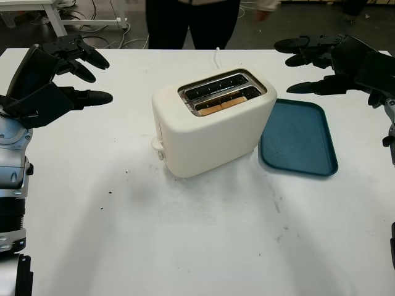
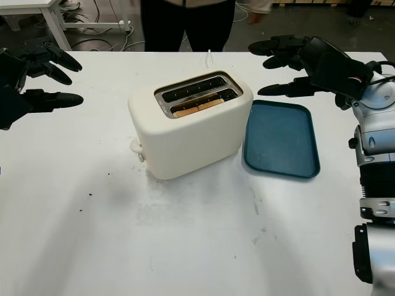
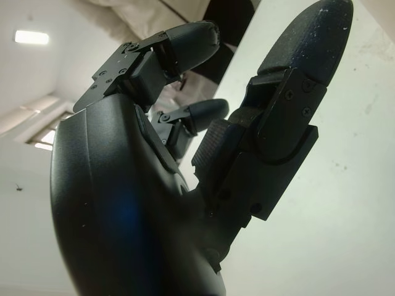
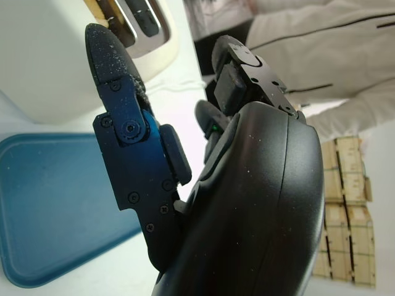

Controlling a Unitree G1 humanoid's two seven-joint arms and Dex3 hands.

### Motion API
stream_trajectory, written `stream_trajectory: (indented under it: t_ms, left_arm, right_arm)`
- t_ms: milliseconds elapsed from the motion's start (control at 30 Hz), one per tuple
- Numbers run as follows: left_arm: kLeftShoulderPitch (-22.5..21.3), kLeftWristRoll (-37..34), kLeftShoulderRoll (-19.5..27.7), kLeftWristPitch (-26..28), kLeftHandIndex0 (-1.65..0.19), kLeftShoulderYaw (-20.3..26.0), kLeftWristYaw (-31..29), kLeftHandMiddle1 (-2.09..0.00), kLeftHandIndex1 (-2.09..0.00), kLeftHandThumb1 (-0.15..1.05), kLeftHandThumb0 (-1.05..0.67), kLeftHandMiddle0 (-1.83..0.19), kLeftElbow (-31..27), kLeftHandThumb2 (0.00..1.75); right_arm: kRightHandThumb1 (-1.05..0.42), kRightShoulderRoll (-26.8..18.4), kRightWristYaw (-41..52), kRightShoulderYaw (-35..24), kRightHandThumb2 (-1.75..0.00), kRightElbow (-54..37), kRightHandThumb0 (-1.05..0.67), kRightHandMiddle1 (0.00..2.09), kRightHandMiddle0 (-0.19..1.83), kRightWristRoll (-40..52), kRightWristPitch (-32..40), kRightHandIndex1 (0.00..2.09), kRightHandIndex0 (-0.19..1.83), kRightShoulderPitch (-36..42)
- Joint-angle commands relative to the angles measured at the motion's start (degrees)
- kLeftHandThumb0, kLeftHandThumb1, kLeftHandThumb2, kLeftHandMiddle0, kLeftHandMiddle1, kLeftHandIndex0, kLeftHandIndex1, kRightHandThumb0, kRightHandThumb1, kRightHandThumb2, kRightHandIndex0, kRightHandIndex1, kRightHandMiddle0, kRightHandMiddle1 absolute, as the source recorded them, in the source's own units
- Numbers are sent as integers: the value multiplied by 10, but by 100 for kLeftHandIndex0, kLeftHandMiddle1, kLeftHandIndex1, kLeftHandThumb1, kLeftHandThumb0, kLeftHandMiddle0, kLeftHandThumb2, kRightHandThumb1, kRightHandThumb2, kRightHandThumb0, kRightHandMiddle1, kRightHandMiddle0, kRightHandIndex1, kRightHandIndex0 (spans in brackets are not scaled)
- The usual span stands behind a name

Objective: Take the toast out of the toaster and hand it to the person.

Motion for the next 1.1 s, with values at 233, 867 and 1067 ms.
stream_trajectory:
  t_ms: [233, 867, 1067]
  left_arm:
    - [3, -2, 1, -8, -49, 0, 1, -127, -111, 73, -105, -46, 1, 1]
    - [-3, 5, 4, -14, -51, -2, 1, -125, -110, 74, -105, -50, 12, 0]
    - [-1, 5, 2, -5, -51, -1, 3, -124, -109, 74, -105, -49, 6, 0]
  right_arm:
    - [-80, 9, 0, -5, 0, -1, -74, 1, 37, 8, 1, 77, 0, -4]
    - [-81, 8, -6, -6, -1, -12, -76, 2, 37, 2, 7, 78, 0, 2]
    - [-81, 9, -4, -8, 0, -11, -75, 2, 37, 5, 3, 77, 0, 1]
